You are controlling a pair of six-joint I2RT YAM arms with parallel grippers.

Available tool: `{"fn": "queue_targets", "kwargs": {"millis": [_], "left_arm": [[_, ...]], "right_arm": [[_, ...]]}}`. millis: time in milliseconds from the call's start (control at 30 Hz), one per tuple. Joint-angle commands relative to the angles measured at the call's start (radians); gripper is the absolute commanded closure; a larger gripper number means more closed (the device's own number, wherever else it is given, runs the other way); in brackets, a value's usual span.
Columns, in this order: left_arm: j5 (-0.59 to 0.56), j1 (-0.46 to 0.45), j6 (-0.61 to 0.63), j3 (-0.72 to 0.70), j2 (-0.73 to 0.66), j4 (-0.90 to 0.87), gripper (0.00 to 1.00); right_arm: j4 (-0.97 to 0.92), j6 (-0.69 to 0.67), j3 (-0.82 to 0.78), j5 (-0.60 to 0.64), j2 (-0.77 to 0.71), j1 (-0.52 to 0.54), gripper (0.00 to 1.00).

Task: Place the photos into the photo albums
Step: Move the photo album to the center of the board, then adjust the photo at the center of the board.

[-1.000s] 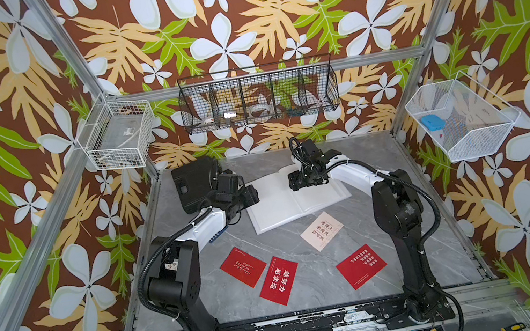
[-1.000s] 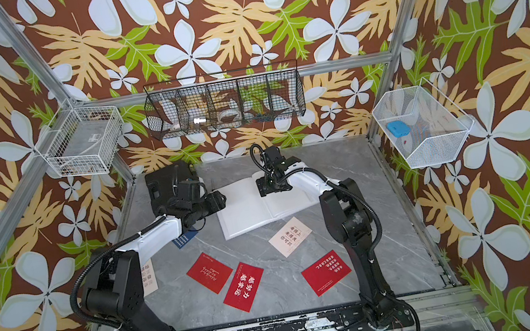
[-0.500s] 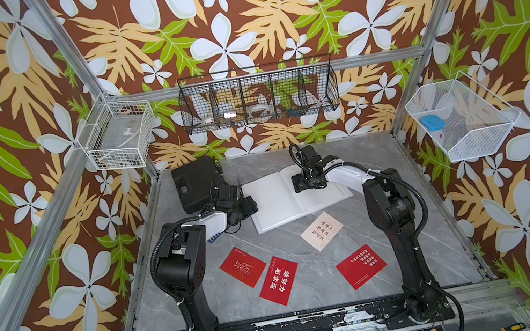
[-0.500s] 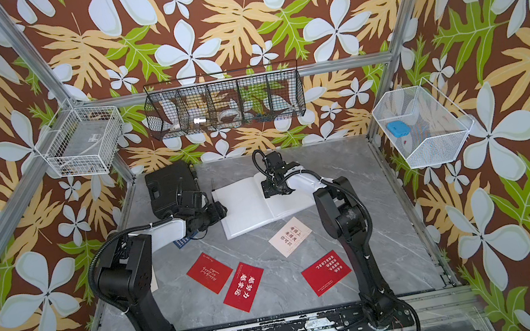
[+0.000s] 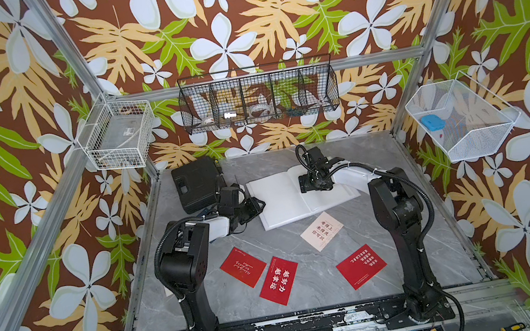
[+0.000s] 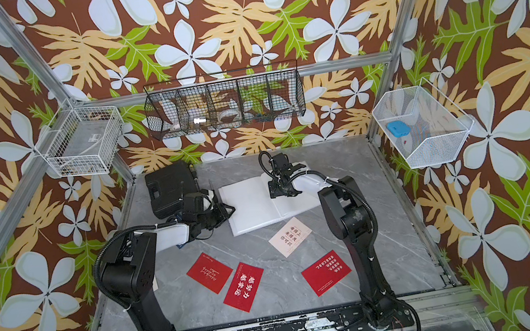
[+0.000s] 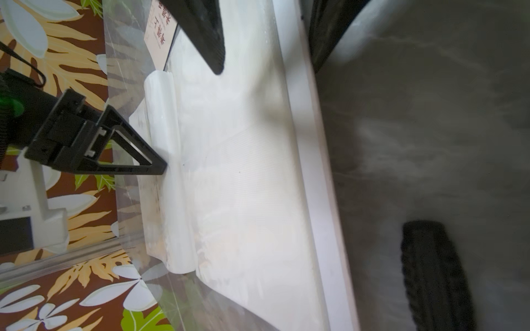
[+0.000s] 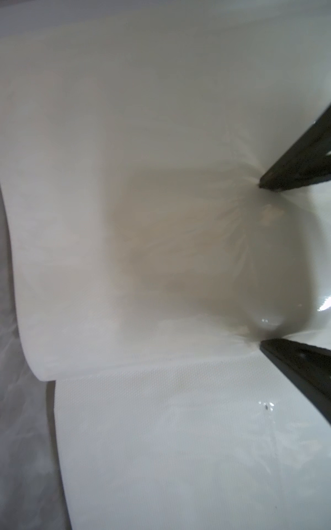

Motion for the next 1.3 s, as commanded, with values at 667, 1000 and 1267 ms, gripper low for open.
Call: {"fn": "queue_targets", "kwargs": {"millis": [667, 1000, 1267], "left_arm": [[-0.235, -0.077, 0.188, 0.236, -0.055, -0.245, 0.15], [-0.227, -0.296, 0.312, 0.288, -0.063, -0.347, 0.25], [-0.194, -0.399, 0.372, 0.341, 0.038, -0.385, 0.28]], "right_arm": [[-0.026, -0.022, -0.093, -0.125, -0.291, -0.119, 0.10], [0.131, 0.242, -0.641, -0.273, -0.706, -0.131, 0.10], [0.418, 0.542, -1.090, -0.344, -0.935, -0.128, 0.12]]}}
